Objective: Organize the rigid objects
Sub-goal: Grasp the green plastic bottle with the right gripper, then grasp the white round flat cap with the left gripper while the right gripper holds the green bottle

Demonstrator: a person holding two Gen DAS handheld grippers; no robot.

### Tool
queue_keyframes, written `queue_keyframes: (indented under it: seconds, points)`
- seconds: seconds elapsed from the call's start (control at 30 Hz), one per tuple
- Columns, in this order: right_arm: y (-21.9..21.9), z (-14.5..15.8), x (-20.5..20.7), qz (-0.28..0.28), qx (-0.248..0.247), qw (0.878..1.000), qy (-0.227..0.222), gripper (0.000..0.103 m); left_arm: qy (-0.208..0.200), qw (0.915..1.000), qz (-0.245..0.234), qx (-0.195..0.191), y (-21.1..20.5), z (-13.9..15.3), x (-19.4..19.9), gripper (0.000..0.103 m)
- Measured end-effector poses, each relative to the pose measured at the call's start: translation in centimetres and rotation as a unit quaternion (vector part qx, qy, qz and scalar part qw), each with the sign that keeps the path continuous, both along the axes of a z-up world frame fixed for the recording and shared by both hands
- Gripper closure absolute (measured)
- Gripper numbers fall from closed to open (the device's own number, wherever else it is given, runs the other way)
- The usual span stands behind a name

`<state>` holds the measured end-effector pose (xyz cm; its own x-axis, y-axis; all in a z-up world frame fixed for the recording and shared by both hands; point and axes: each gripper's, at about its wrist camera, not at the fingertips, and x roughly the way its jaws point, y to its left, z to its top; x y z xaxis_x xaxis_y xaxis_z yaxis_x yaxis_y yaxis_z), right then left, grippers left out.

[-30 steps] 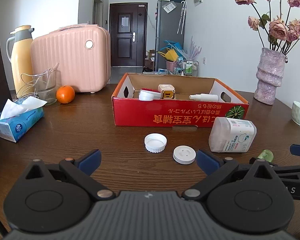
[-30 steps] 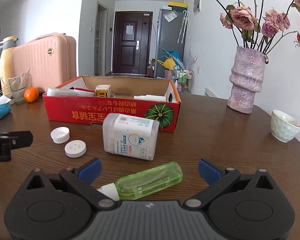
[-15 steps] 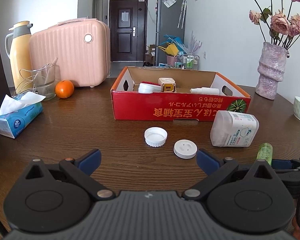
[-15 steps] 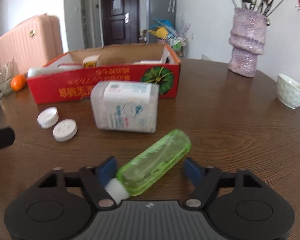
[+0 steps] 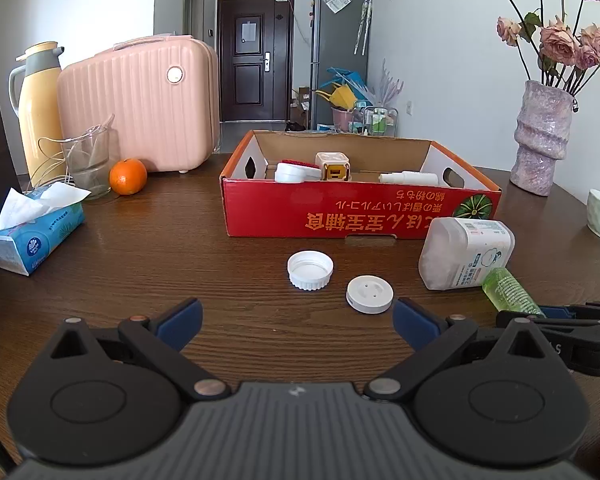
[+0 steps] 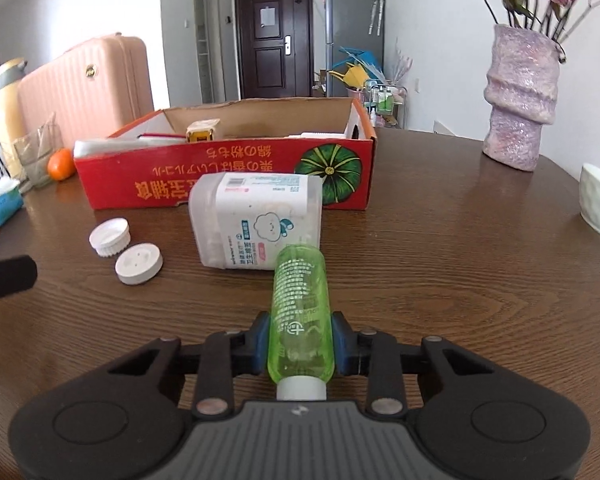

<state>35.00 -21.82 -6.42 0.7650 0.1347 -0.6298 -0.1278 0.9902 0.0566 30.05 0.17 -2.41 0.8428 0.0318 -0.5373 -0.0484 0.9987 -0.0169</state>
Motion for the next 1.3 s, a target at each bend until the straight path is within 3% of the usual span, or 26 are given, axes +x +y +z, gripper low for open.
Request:
queue_keyframes:
  seconds: [0.33, 1.07, 1.2, 1.3]
  points:
    - [-2.0, 2.7, -2.2, -0.022, 0.043, 0.996, -0.068, 0.073, 0.006, 1.0000, -0.002, 0.003, -0.1, -0.3, 0.2, 0.000]
    - [-2.6, 3.2, -1.0, -0.018, 0.039, 0.992, -0.114, 0.073, 0.048, 0.9983, -0.030, 0.009, -2.6, -2.0, 4.2, 0.000]
    - [-3.0, 2.9, -0.1, -0.017, 0.041, 0.992, -0.119, 0.073, 0.054, 0.9979, -0.034, 0.009, -3.3, -2.3, 5.2, 0.005]
    - [-3.4, 2.6, 0.7, -0.029, 0.041, 0.992, -0.119, 0.073, 0.061, 0.9973, -0.041, 0.009, -3.9, -2.5, 6.1, 0.017]
